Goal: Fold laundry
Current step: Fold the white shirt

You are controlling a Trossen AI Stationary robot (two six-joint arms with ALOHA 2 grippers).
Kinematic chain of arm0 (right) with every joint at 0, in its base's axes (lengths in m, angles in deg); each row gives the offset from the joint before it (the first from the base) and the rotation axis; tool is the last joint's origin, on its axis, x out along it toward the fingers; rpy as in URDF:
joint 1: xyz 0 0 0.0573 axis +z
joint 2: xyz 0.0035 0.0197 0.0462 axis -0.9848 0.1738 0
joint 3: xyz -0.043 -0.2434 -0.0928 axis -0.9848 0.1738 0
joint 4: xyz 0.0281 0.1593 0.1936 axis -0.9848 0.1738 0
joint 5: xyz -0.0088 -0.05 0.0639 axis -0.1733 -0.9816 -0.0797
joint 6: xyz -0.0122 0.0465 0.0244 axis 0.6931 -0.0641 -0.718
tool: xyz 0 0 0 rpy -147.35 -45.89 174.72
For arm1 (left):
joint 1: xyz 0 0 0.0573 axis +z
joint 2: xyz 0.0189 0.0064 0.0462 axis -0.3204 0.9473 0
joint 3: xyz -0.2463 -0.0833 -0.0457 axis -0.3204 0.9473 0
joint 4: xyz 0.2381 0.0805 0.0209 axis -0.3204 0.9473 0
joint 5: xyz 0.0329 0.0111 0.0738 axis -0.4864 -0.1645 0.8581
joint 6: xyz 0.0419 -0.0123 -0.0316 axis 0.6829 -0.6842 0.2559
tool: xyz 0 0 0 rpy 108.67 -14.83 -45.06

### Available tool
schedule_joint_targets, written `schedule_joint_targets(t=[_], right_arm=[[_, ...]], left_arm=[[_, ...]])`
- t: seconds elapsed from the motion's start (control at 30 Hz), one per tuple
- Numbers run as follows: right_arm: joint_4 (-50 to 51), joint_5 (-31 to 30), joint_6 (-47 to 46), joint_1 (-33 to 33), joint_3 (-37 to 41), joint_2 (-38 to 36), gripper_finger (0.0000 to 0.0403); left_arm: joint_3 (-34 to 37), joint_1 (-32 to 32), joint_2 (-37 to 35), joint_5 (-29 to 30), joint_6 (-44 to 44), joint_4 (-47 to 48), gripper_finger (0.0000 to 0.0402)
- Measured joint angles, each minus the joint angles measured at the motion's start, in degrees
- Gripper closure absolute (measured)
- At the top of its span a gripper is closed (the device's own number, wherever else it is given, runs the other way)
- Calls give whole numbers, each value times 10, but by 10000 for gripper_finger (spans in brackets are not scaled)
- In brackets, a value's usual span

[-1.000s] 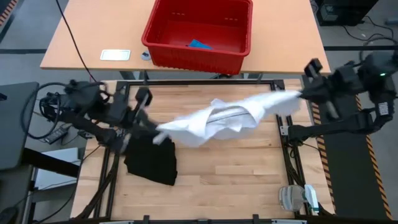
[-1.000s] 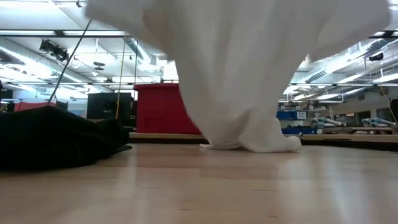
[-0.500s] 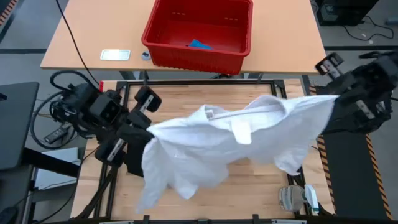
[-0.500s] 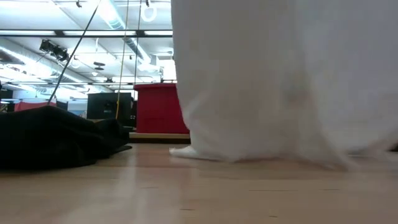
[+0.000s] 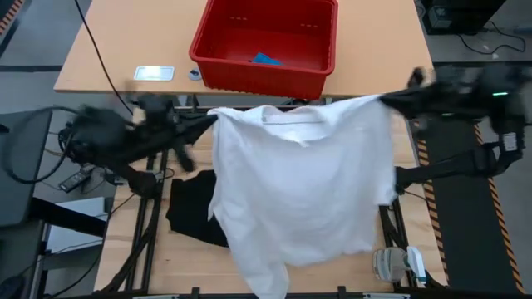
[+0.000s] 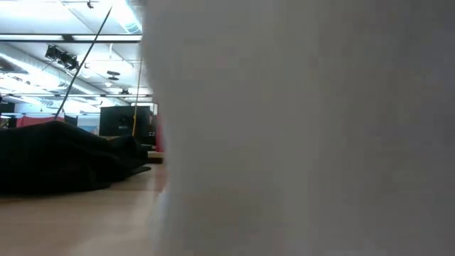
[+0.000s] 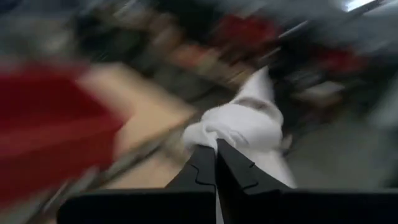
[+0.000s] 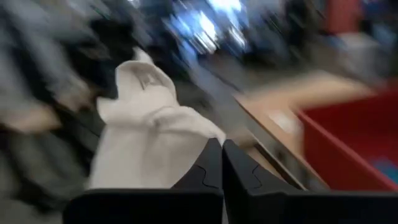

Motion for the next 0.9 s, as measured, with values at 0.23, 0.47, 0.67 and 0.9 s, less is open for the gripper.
schedule_joint_targets(t=[0.23, 0.47, 0.67, 0.9], right_arm=[[-6, -86, 28, -96, 171, 84, 402], [-151, -59, 28, -216, 345, 207, 402], [-175, -37, 30, -283, 370, 296, 402], [-237, -18, 14, -306, 370, 349, 386]], left_arm=[[74, 145, 24, -48, -350, 398, 401], [305, 347, 28, -153, -189, 297, 401], [477, 500, 32, -302, -18, 3, 399], [533, 626, 37, -372, 51, -86, 359]])
